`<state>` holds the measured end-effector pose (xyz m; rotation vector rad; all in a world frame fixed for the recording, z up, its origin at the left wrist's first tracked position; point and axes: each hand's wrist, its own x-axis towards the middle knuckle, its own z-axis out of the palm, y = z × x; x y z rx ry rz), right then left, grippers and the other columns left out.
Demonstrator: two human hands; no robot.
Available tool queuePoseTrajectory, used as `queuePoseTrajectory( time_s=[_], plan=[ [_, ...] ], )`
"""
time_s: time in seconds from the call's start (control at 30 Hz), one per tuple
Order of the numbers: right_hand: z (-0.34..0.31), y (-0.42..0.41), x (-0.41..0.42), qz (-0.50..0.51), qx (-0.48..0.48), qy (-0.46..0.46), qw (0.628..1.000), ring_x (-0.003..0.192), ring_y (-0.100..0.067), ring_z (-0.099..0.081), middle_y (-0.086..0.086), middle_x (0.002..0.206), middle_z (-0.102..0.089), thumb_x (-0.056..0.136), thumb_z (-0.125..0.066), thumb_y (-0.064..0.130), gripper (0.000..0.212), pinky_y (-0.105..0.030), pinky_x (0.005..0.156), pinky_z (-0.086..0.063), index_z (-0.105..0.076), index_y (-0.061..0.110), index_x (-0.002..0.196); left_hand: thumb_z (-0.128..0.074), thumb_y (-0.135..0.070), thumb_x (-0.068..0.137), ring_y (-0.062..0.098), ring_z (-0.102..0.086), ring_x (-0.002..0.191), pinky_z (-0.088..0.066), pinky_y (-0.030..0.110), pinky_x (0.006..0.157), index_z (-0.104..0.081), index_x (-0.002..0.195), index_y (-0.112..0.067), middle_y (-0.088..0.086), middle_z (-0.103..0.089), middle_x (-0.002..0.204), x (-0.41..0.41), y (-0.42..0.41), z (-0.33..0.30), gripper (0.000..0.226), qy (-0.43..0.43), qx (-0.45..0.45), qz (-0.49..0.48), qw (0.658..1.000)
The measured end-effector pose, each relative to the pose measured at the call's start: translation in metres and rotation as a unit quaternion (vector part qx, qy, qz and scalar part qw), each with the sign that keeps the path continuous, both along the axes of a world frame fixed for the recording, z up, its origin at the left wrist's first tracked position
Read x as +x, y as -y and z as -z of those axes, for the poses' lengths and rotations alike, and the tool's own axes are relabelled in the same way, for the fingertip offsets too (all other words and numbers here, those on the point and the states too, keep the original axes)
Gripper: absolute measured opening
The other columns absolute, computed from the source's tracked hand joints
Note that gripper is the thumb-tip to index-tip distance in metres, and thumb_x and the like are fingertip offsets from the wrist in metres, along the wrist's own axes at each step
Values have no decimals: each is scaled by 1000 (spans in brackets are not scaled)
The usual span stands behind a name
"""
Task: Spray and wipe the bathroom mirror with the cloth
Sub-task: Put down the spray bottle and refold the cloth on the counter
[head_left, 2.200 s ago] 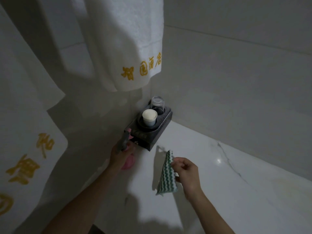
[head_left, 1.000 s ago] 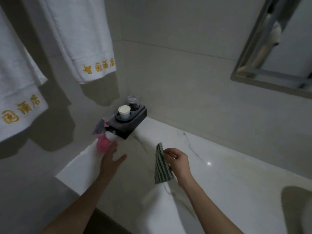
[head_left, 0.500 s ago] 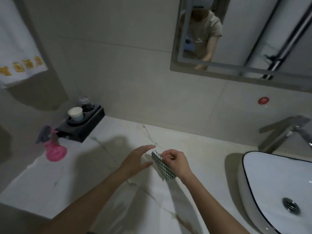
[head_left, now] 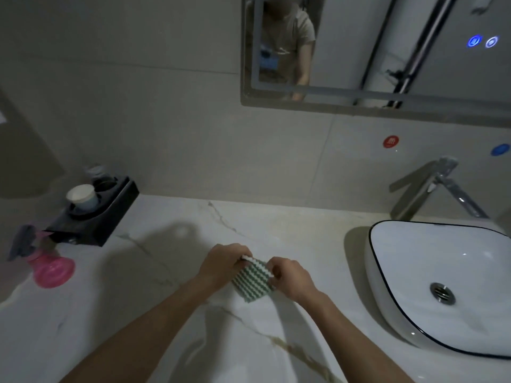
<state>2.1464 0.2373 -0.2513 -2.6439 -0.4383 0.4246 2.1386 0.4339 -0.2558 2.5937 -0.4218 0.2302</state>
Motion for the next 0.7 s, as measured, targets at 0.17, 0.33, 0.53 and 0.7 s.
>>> queuePoseTrajectory(
  time_s=[0.17, 0.33, 0.53, 0.7],
  plan=[
    [-1, -5, 16, 18, -35, 240, 970, 76, -28, -60, -4, 82, -64, 74, -67, 11, 12, -33, 63, -42, -64, 14, 85, -45, -41, 78, 18, -66, 64, -47, 23, 61, -68, 81, -22, -4, -69, 73, 13, -8, -4, 29, 88, 47, -10, 995],
    [31, -7, 9, -6, -52, 349, 936, 61, -24, -52, 0, 66, -54, 58, -67, 4, 31, -30, 63, -24, -49, 19, 78, -45, -28, 75, 18, -65, 62, -46, 21, 57, -67, 79, -24, -8, -70, 76, 9, -7, 23, 23, 90, 60, -24, 994],
    [102, -9, -46, -47, -72, 268, 960, 56, -20, -55, 3, 62, -56, 61, -46, 18, 10, -29, 61, -24, -55, 22, 66, -43, -29, 63, 15, -65, 53, -46, 16, 47, -65, 69, -26, -9, -69, 66, -42, -4, 98, 23, -27, 67, -8, 997],
    [126, -6, -70, -37, -79, 167, 982, 57, -15, -55, 8, 64, -56, 53, -58, 15, 15, -25, 61, -26, -58, 25, 65, -44, -25, 60, 11, -64, 56, -44, 15, 48, -65, 72, -27, -10, -69, 71, -71, -9, 128, 24, -53, 60, 9, 997]
  ],
)
